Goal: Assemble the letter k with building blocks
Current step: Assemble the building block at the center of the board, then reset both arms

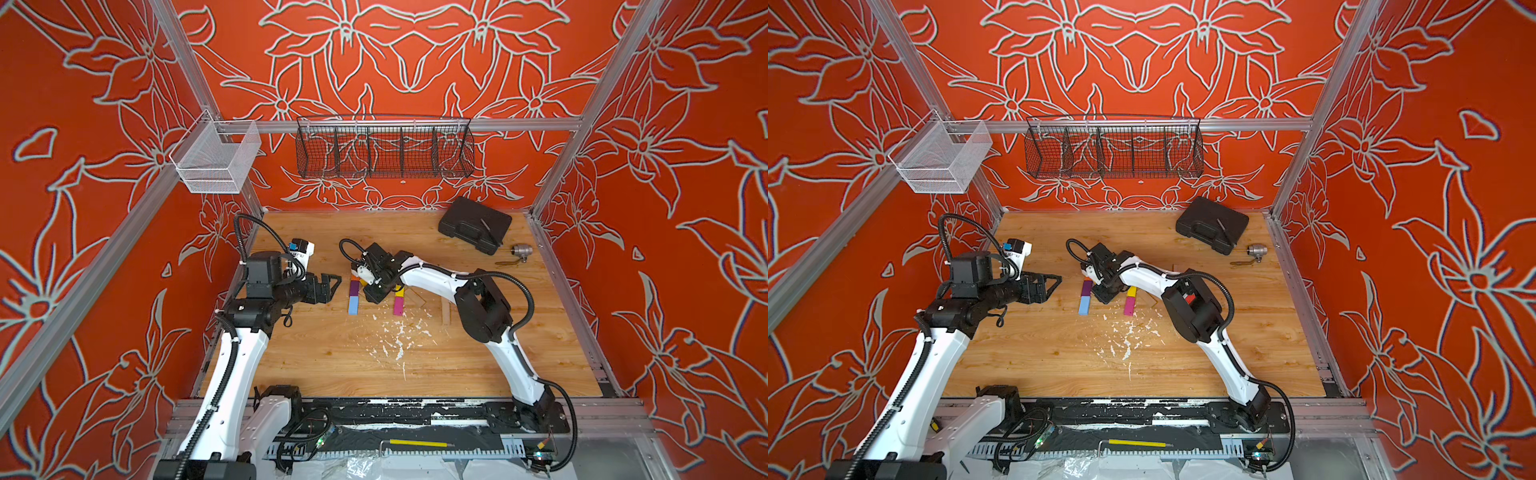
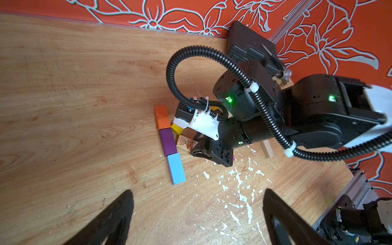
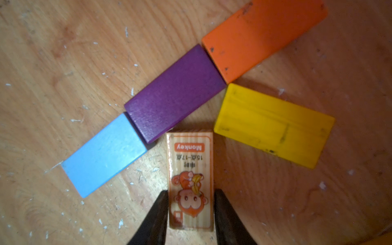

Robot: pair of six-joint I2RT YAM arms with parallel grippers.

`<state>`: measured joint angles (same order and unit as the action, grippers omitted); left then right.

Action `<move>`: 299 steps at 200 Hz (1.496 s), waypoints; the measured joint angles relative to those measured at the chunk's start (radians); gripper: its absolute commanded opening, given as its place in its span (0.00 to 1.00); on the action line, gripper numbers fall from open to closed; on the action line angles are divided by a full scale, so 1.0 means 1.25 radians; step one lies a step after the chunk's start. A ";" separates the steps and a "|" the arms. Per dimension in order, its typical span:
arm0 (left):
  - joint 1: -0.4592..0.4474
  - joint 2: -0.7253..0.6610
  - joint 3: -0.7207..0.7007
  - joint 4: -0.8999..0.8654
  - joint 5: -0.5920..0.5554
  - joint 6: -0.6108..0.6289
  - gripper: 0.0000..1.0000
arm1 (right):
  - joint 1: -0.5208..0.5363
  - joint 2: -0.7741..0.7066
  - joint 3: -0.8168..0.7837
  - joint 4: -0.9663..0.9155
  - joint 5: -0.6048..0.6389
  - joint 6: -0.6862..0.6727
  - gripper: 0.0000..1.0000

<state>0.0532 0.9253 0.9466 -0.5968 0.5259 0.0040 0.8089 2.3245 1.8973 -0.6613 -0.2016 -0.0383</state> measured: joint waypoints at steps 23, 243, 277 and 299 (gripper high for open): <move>0.000 0.000 0.000 0.000 0.000 0.000 0.92 | 0.000 0.000 0.000 0.000 0.000 0.002 0.43; -0.179 0.013 -0.066 0.131 -0.089 -0.139 1.00 | -0.139 -0.838 -0.733 0.366 0.272 0.055 0.89; -0.179 0.032 -0.104 0.179 -0.225 -0.171 0.98 | -0.237 -0.944 -0.877 0.444 0.332 0.069 0.98; -0.179 0.040 -0.145 0.224 -0.310 -0.169 0.98 | -0.311 -0.992 -0.970 0.492 0.375 0.081 0.98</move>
<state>-0.1707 0.9749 0.7650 -0.3164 0.1387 -0.2070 0.4198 1.0847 0.6849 -0.0460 0.2668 0.0635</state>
